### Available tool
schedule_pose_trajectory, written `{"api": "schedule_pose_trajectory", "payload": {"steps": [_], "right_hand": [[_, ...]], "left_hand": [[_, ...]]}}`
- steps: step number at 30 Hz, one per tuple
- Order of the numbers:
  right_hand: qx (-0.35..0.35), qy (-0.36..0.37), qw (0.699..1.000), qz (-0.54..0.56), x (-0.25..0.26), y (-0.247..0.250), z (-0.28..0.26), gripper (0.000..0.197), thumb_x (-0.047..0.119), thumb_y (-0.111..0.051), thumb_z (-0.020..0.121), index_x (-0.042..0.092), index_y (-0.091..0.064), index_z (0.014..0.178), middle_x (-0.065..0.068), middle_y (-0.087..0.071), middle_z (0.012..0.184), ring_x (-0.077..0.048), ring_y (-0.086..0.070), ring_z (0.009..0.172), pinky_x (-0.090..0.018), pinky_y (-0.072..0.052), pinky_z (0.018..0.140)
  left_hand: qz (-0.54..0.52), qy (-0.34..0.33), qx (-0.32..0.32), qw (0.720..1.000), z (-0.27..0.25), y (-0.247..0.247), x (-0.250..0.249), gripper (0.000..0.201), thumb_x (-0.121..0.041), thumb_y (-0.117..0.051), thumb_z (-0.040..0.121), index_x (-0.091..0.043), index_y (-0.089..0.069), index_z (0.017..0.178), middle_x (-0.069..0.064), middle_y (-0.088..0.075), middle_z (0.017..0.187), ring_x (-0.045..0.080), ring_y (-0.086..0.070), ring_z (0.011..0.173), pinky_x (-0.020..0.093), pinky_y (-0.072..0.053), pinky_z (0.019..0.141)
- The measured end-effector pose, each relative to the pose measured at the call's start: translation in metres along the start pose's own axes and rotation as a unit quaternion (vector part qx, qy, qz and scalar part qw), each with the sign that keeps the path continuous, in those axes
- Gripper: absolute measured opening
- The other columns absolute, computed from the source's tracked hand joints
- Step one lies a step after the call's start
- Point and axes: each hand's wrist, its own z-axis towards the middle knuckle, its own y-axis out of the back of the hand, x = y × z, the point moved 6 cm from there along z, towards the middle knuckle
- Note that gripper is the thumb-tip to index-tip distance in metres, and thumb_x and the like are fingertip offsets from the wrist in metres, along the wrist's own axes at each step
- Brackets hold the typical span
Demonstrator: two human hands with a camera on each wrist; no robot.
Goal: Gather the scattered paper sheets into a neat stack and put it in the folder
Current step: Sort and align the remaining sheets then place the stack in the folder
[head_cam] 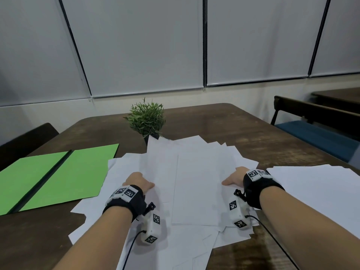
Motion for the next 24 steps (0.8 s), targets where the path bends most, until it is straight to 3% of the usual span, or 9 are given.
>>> {"api": "schedule_pose_trajectory", "payload": {"steps": [2,7,10,13,17,19,21,24], "right_hand": [[-0.009,-0.003,1.0,0.006,-0.001,0.001,0.0,0.058,0.04,-0.08,0.07,0.013,-0.062,0.118,-0.006,-0.064,0.113,-0.027,-0.058,0.105,-0.033,-0.046,0.093],[-0.019,-0.012,1.0,0.002,-0.001,0.001,0.003,0.057,0.035,-0.068,0.08,0.01,-0.049,0.127,-0.01,-0.056,0.127,-0.031,-0.054,0.113,-0.036,-0.043,0.099],[-0.005,-0.017,1.0,-0.023,0.003,-0.001,-0.001,0.053,0.029,-0.06,0.088,0.008,-0.042,0.134,-0.011,-0.049,0.134,-0.031,-0.05,0.12,-0.033,-0.04,0.099],[0.004,-0.017,0.999,-0.047,0.007,-0.001,-0.008,0.047,0.026,-0.052,0.096,0.005,-0.041,0.136,-0.012,-0.042,0.14,-0.03,-0.043,0.13,-0.032,-0.036,0.105],[0.004,-0.019,1.0,-0.023,0.004,-0.004,-0.005,0.049,0.024,-0.055,0.094,0.005,-0.04,0.136,-0.013,-0.046,0.139,-0.031,-0.046,0.126,-0.031,-0.038,0.101],[0.009,-0.01,1.0,0.0,0.004,-0.005,-0.001,0.052,0.024,-0.059,0.09,0.005,-0.041,0.135,-0.013,-0.049,0.136,-0.031,-0.05,0.121,-0.031,-0.041,0.099],[0.01,-0.004,1.0,0.011,0.005,-0.005,-0.002,0.05,0.023,-0.059,0.09,0.005,-0.043,0.134,-0.013,-0.05,0.136,-0.03,-0.05,0.12,-0.029,-0.041,0.094],[-0.009,0.012,0.998,0.055,0.006,-0.002,-0.007,0.035,0.018,-0.038,0.102,-0.002,-0.048,0.129,-0.017,-0.048,0.138,-0.029,-0.048,0.126,-0.025,-0.037,0.09]], "left_hand": [[-0.027,-0.03,-0.038,0.998,-0.003,0.011,0.0,0.035,-0.025,-0.064,0.086,-0.003,-0.058,0.112,0.014,-0.06,0.119,0.032,-0.055,0.113,0.033,-0.044,0.092],[-0.047,-0.137,-0.156,0.977,-0.022,0.072,-0.009,0.008,-0.014,-0.051,0.092,-0.01,-0.052,0.099,0.015,-0.063,0.096,0.035,-0.059,0.093,0.037,-0.046,0.076],[-0.054,-0.193,-0.212,0.956,-0.035,0.118,-0.025,0.006,-0.012,-0.05,0.093,-0.007,-0.052,0.096,0.015,-0.062,0.094,0.036,-0.059,0.09,0.038,-0.046,0.073],[-0.067,-0.205,-0.241,0.946,-0.041,0.161,-0.041,0.006,-0.014,-0.052,0.093,-0.008,-0.054,0.094,0.012,-0.06,0.092,0.033,-0.057,0.091,0.033,-0.04,0.071],[-0.109,-0.193,-0.225,0.949,-0.043,0.2,-0.057,0.026,-0.014,-0.052,0.092,-0.006,-0.059,0.116,0.015,-0.064,0.106,0.031,-0.057,0.096,0.032,-0.042,0.077],[-0.147,-0.182,-0.201,0.951,-0.043,0.208,-0.059,0.026,-0.015,-0.054,0.09,-0.007,-0.06,0.115,0.015,-0.065,0.106,0.033,-0.06,0.099,0.034,-0.047,0.081],[-0.21,-0.17,-0.16,0.95,-0.044,0.202,-0.061,0.025,-0.011,-0.056,0.088,-0.007,-0.061,0.111,0.013,-0.066,0.102,0.031,-0.063,0.093,0.034,-0.05,0.077],[-0.264,-0.152,-0.085,0.948,-0.048,0.166,-0.063,0.025,-0.007,-0.059,0.087,-0.002,-0.061,0.112,0.015,-0.067,0.104,0.028,-0.063,0.087,0.031,-0.047,0.072]]}}
